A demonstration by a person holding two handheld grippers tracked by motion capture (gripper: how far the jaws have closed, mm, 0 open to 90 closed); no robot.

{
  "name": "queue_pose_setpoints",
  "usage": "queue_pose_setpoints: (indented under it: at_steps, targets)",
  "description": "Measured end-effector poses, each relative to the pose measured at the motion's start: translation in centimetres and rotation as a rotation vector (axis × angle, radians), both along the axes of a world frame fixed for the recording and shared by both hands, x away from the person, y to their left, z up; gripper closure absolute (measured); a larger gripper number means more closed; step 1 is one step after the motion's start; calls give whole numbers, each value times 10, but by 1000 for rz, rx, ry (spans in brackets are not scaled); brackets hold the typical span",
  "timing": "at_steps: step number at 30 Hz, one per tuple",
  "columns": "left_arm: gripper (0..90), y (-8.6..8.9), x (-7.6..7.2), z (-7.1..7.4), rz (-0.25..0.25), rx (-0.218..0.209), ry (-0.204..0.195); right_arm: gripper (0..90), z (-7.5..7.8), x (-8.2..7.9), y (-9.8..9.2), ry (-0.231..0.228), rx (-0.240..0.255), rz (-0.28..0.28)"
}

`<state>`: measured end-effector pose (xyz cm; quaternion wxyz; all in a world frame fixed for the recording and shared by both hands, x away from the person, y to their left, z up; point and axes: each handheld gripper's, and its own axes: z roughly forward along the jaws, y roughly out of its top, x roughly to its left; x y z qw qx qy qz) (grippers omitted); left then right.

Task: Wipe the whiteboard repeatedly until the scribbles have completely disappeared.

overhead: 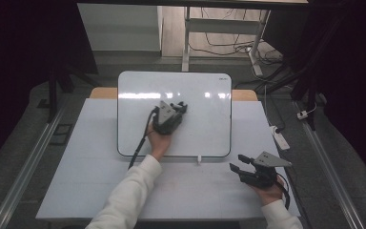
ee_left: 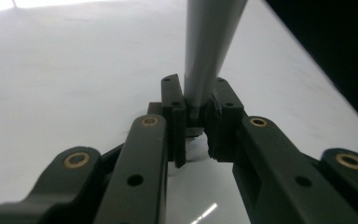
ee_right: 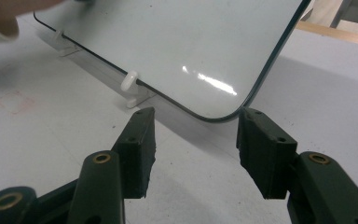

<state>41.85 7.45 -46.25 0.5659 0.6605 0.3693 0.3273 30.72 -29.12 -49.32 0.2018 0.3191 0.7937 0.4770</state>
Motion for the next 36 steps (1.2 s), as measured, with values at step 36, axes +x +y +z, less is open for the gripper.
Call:
queue_pose_setpoints:
  at_steps: [36]
  targets:
    - [784, -51, -18, -22, -83, 22, -2, 465, 1, -1, 2, -5, -3, 1]
